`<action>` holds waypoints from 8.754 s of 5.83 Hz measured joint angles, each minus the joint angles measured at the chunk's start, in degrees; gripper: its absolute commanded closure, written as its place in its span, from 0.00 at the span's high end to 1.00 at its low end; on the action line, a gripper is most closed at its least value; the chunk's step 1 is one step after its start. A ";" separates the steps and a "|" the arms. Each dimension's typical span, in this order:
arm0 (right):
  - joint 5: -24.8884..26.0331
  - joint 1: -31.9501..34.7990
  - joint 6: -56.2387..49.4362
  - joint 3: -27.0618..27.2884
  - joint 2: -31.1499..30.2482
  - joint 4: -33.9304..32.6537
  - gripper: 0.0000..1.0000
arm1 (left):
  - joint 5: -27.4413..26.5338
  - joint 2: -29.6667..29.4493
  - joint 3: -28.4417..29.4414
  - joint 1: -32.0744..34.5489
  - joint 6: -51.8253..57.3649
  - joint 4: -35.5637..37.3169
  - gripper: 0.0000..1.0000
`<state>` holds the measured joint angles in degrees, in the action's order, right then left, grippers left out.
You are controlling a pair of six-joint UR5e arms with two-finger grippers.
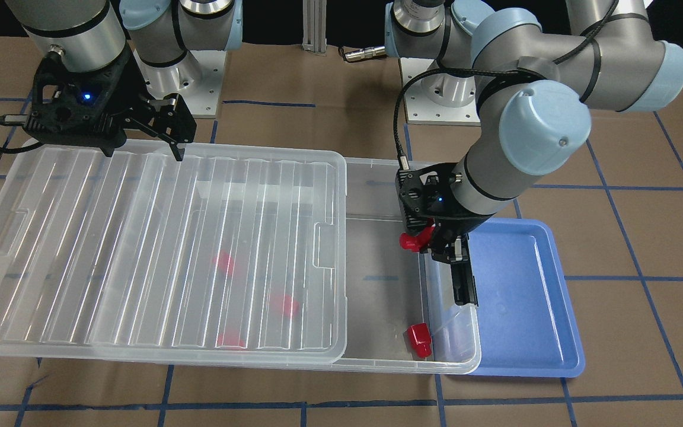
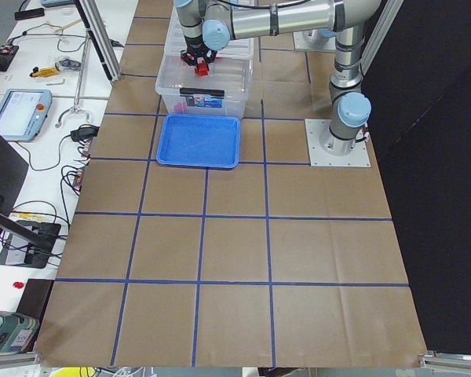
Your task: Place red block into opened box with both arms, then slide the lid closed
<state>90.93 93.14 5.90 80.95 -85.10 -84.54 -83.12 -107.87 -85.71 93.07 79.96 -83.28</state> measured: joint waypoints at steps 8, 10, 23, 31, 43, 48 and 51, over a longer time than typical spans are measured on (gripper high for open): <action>0.21 -0.21 0.08 0.09 0.03 0.08 1.00 | -0.24 -4.06 -15.70 1.03 -0.23 25.27 0.98; 0.31 -0.87 -0.31 0.07 0.03 -0.17 1.00 | -0.05 0.37 -10.87 0.58 -0.56 15.81 0.98; 4.76 -37.00 -30.02 12.79 8.48 -19.61 1.00 | -6.19 12.54 2.71 -3.82 -75.07 -5.43 0.98; 2.43 -31.77 -29.87 17.50 5.94 -19.76 1.00 | -5.93 12.39 2.57 -3.69 -75.91 -5.40 0.98; -3.09 -19.48 -23.92 19.93 4.16 -19.14 1.00 | -6.00 12.12 2.57 -3.69 -75.74 -5.40 0.98; -2.27 -10.39 -13.07 4.34 2.03 -9.55 1.00 | -5.96 12.12 2.56 -3.63 -75.74 -5.40 0.98; -2.42 0.24 1.08 -3.40 2.83 -0.09 1.00 | -5.91 12.12 2.57 -3.63 -75.74 -5.40 0.98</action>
<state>88.51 93.37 6.97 77.55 -82.27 -84.63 -89.04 -95.74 -83.14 89.44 4.22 -88.68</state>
